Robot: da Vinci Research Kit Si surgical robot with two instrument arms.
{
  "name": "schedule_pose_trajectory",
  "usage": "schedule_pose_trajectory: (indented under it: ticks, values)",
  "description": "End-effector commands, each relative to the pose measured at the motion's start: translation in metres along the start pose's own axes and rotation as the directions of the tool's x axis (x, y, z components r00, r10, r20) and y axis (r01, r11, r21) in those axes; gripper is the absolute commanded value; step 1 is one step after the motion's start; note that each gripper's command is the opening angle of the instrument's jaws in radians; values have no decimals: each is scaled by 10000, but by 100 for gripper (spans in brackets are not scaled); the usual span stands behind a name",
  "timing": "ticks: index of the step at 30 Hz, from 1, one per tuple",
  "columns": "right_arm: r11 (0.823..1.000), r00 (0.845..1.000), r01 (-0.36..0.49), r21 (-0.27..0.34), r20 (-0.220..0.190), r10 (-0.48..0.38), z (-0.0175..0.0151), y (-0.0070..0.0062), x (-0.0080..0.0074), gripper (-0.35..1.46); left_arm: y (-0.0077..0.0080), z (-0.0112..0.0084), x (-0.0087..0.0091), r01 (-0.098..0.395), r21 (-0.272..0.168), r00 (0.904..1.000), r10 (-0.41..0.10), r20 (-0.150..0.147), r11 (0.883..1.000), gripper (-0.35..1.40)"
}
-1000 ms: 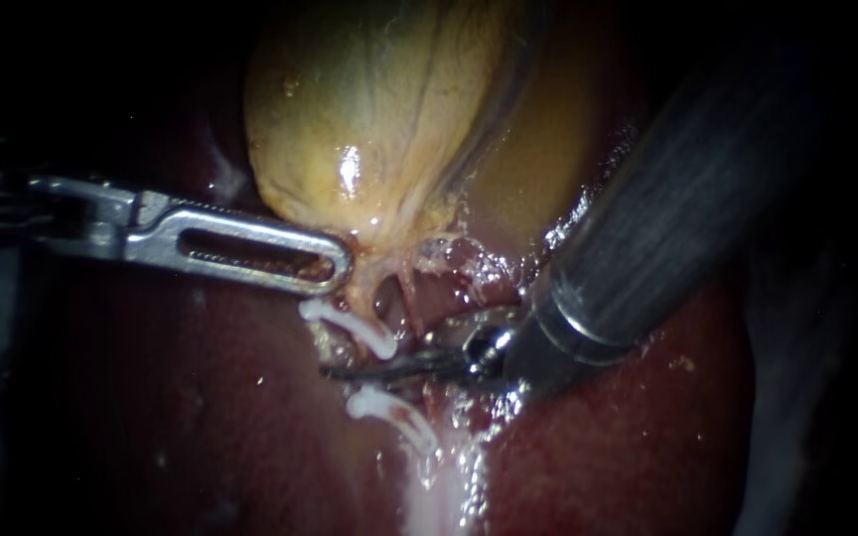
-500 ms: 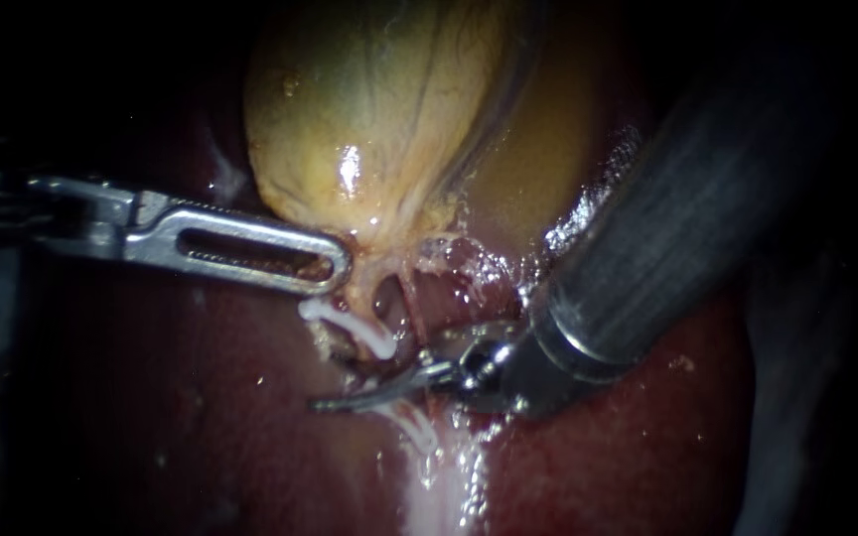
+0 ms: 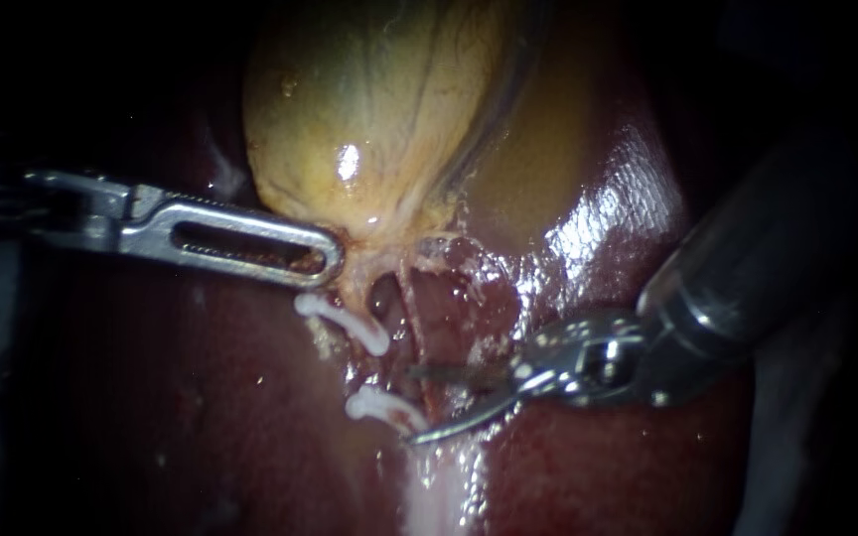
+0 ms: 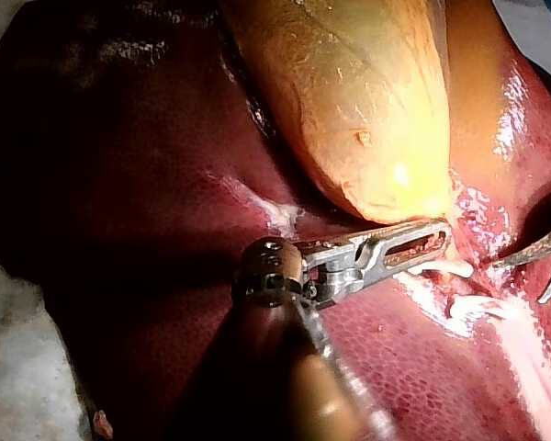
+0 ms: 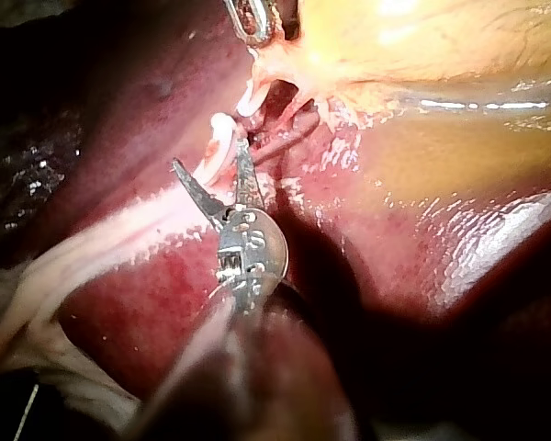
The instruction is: Go back from the cut left tube
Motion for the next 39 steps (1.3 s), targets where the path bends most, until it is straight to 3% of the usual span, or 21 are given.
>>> schedule_pose_trajectory:
  ticks: [1,9,15,21,33,39]
  values:
    - [9999,9999,125,-88,-24,-125,-7,1,1,143,0,0,0,1,-1,10000,-1,-6,10000,-35]
    - [9929,9950,995,-655,-21,-999,-56,11,12,143,0,0,0,1,-1,10000,-1,-7,10000,-35]
    - [9884,9925,1206,-923,-70,-1218,-75,12,19,143,-2,3,0,-65,25,10000,65,-39,10000,-35]
    - [9862,9903,1374,-922,-76,-1387,-76,12,20,143,-12,17,-7,-134,140,9998,135,-116,9998,-35]
    - [9862,9903,1373,-929,-105,-1389,-75,11,20,145,-36,55,-10,-240,275,9997,237,105,9993,-35]
    - [9862,9903,1373,-930,-105,-1388,-75,11,20,145,-39,61,-13,-267,261,9995,262,188,9993,-35]
